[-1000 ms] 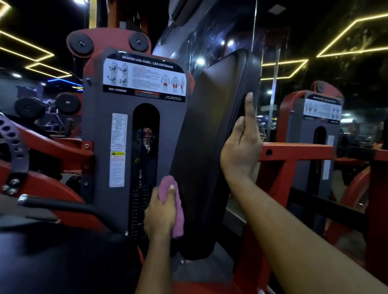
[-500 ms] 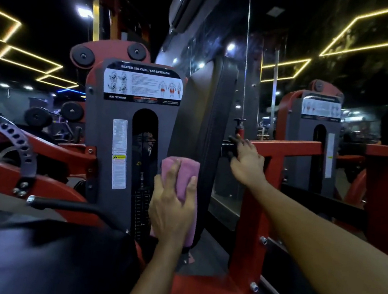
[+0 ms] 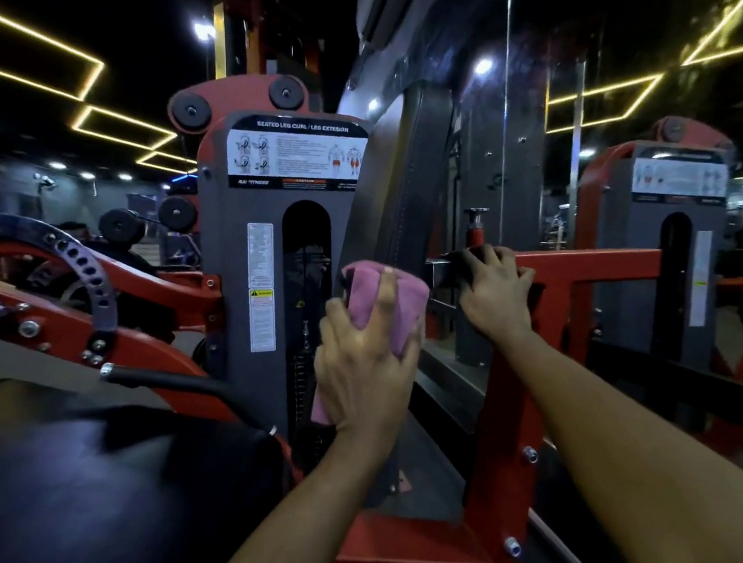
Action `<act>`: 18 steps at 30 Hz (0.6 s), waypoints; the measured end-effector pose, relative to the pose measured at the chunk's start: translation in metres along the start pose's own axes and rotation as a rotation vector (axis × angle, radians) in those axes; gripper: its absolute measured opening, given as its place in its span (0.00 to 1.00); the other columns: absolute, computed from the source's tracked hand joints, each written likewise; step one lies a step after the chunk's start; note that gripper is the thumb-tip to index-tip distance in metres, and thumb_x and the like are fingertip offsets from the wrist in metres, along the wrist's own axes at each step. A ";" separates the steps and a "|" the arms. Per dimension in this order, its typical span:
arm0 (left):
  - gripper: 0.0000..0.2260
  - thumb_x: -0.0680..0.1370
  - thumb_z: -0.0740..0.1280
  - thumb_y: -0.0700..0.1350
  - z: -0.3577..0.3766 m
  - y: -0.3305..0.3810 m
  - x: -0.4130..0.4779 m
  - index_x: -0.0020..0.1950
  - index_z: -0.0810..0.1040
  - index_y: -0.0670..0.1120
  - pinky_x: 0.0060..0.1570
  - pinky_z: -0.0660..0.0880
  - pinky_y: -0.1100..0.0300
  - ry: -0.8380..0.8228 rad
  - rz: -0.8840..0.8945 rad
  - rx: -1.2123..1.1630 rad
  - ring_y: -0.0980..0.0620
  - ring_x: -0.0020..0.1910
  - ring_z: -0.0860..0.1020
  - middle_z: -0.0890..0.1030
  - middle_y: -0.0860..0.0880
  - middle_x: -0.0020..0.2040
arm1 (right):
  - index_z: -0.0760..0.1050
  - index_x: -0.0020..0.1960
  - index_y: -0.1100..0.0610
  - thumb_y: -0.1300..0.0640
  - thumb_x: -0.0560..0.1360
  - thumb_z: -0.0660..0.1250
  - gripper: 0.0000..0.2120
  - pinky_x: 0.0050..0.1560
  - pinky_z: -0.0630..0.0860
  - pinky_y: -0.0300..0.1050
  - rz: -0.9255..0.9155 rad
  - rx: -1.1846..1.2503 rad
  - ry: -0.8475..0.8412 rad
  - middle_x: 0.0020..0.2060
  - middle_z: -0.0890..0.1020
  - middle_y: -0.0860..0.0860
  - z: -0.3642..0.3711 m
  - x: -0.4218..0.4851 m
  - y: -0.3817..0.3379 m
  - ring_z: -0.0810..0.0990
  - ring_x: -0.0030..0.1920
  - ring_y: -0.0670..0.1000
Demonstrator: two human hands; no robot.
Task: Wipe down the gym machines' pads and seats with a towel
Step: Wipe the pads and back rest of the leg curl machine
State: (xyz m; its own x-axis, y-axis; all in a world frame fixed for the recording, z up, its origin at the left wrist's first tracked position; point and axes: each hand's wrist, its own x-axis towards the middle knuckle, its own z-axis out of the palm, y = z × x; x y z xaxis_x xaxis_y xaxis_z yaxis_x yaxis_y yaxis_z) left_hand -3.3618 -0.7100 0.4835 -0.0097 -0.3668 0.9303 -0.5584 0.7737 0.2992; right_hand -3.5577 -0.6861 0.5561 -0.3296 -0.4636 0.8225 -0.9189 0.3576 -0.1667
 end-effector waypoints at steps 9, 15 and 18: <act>0.27 0.78 0.68 0.58 0.015 -0.022 -0.078 0.76 0.68 0.57 0.37 0.77 0.48 -0.052 -0.048 0.053 0.41 0.46 0.74 0.72 0.38 0.57 | 0.69 0.75 0.50 0.55 0.80 0.60 0.24 0.64 0.62 0.63 -0.011 -0.073 -0.100 0.69 0.73 0.55 -0.014 0.004 0.002 0.65 0.71 0.58; 0.27 0.78 0.64 0.61 0.002 0.024 0.019 0.76 0.65 0.56 0.41 0.78 0.48 0.024 -0.055 0.055 0.42 0.49 0.75 0.70 0.39 0.59 | 0.68 0.75 0.47 0.54 0.79 0.59 0.24 0.64 0.63 0.63 0.005 -0.086 -0.133 0.69 0.73 0.53 -0.014 0.007 0.002 0.65 0.71 0.57; 0.26 0.80 0.63 0.62 0.002 0.031 0.034 0.76 0.65 0.55 0.39 0.77 0.49 0.059 -0.035 0.087 0.42 0.48 0.74 0.70 0.39 0.59 | 0.67 0.76 0.46 0.54 0.79 0.59 0.25 0.64 0.63 0.64 0.003 -0.088 -0.137 0.70 0.73 0.52 -0.012 0.009 0.004 0.66 0.71 0.56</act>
State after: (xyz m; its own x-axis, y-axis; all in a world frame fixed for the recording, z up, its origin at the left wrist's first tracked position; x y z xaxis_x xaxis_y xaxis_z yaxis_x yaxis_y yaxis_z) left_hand -3.3813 -0.6998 0.5241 0.0583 -0.3597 0.9313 -0.6277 0.7121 0.3144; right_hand -3.5619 -0.6788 0.5695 -0.3641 -0.5667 0.7391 -0.8973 0.4262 -0.1153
